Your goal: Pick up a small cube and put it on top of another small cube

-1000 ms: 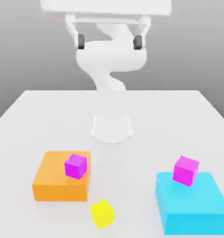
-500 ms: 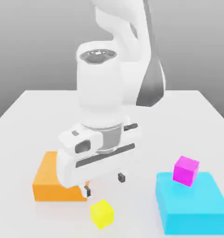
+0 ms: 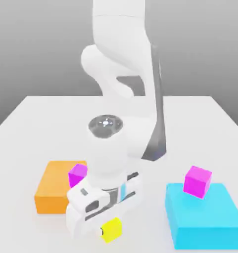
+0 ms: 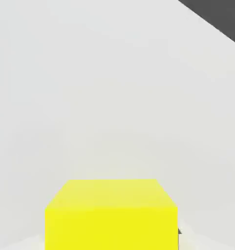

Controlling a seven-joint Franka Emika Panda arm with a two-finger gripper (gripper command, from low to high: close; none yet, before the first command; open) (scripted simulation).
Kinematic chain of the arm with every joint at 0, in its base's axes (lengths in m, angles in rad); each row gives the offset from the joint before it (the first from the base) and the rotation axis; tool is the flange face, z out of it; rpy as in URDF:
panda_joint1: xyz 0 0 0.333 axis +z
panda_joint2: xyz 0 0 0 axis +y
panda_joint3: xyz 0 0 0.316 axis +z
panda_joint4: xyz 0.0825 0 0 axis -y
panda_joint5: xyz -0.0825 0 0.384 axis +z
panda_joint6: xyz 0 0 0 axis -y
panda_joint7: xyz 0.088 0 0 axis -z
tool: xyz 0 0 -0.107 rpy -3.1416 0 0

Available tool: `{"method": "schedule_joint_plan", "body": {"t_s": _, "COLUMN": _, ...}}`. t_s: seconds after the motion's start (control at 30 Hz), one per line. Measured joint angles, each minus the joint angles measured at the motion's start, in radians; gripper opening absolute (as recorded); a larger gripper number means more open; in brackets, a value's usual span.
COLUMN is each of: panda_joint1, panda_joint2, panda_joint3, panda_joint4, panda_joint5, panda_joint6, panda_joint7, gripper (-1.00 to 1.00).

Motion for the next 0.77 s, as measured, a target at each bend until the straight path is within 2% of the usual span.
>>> {"method": "schedule_joint_plan", "body": {"t_s": 0.13, "panda_joint1": 0.033, "panda_joint2": -0.139, "panda_joint3": -0.02, "panda_joint4": -0.027, "panda_joint5": -0.049, "panda_joint6": -0.112, "panda_joint7": 0.048, "gripper": -1.0}}
{"method": "schedule_joint_plan", "body": {"t_s": 0.33, "panda_joint1": 0.226, "panda_joint2": -0.352, "panda_joint3": 0.093, "panda_joint4": -0.046, "panda_joint5": -0.061, "panda_joint6": -0.307, "panda_joint7": 0.176, "gripper": -1.0}}
{"method": "schedule_joint_plan", "body": {"t_s": 0.5, "panda_joint1": 0.315, "panda_joint2": -0.521, "panda_joint3": 0.195, "panda_joint4": -0.061, "panda_joint5": -0.094, "panda_joint6": -0.457, "panda_joint7": 0.303, "gripper": -1.0}}
{"method": "schedule_joint_plan", "body": {"t_s": 0.63, "panda_joint1": 0.326, "panda_joint2": -0.436, "panda_joint3": 0.219, "panda_joint4": -0.09, "panda_joint5": -0.115, "panda_joint6": -0.342, "panda_joint7": 0.336, "gripper": -1.0}}
{"method": "schedule_joint_plan", "body": {"t_s": 0.67, "panda_joint1": 0.326, "panda_joint2": -0.409, "panda_joint3": 0.22, "panda_joint4": -0.097, "panda_joint5": -0.12, "panda_joint6": -0.308, "panda_joint7": 0.341, "gripper": 1.0}}
{"method": "schedule_joint_plan", "body": {"t_s": 0.77, "panda_joint1": 0.326, "panda_joint2": -0.409, "panda_joint3": 0.22, "panda_joint4": -0.097, "panda_joint5": -0.12, "panda_joint6": -0.308, "panda_joint7": 0.341, "gripper": 1.0}}
